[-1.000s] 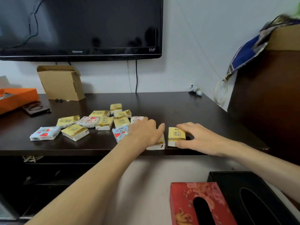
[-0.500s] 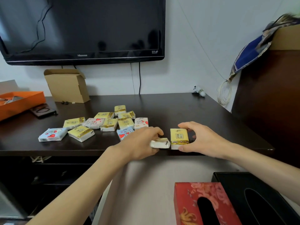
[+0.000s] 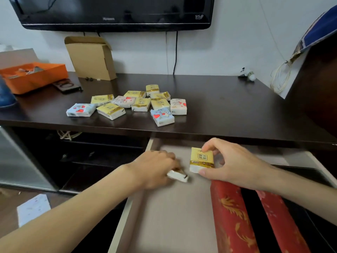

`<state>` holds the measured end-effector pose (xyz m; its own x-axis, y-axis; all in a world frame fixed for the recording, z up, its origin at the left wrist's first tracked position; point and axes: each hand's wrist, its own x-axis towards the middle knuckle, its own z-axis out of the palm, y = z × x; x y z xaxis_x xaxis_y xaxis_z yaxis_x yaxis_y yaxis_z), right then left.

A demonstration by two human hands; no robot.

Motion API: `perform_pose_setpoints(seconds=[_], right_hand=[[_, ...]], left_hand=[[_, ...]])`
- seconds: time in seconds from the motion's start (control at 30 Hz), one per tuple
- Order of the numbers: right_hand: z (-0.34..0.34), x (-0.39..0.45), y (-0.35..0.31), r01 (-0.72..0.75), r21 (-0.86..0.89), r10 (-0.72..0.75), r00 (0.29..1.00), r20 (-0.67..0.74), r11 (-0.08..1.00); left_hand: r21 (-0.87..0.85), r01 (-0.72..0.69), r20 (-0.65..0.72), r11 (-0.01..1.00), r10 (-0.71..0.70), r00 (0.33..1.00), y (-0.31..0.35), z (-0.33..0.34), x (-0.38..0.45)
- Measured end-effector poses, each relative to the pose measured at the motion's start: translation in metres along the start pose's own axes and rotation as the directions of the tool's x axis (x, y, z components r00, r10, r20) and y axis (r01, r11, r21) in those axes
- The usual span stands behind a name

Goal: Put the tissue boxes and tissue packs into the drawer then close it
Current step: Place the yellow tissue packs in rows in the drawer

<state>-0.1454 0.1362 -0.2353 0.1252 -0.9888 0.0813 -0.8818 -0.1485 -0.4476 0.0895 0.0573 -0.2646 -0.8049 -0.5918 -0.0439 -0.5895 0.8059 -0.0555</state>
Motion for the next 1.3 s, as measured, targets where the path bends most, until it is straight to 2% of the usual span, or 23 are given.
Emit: perform_pose_setpoints(seconds=[0.1, 0.3, 0.5, 1.03, 1.3], right_hand=[[0.014, 0.009, -0.003, -0.064, -0.113, 0.075, 0.993, 0.092, 0.992], [0.024, 0.021, -0.005, -0.093, -0.212, 0.147, 0.955, 0.259, 0.973], [0.027, 0.03, -0.011, -0.106, -0.194, 0.174, 0.909, 0.378, 0.975], [0.034, 0.04, -0.021, -0.051, -0.334, 0.174, 0.92, 0.351, 0.941], [0.021, 0.03, -0.021, -0.009, -0.22, 0.071, 0.958, 0.276, 0.975]], left_hand=[[0.074, -0.007, 0.02, 0.997, 0.006, 1.0, 0.002, 0.007, 0.008], [0.008, -0.026, 0.207, 1.0, 0.024, 0.978, -0.004, 0.002, 0.0], [0.002, -0.062, 0.184, 0.998, 0.061, 0.981, -0.003, 0.001, 0.001], [-0.057, -0.025, 0.18, 0.998, 0.035, 0.983, 0.002, 0.001, 0.007], [-0.072, 0.066, 0.14, 0.995, -0.055, 0.989, 0.0, -0.016, -0.002]])
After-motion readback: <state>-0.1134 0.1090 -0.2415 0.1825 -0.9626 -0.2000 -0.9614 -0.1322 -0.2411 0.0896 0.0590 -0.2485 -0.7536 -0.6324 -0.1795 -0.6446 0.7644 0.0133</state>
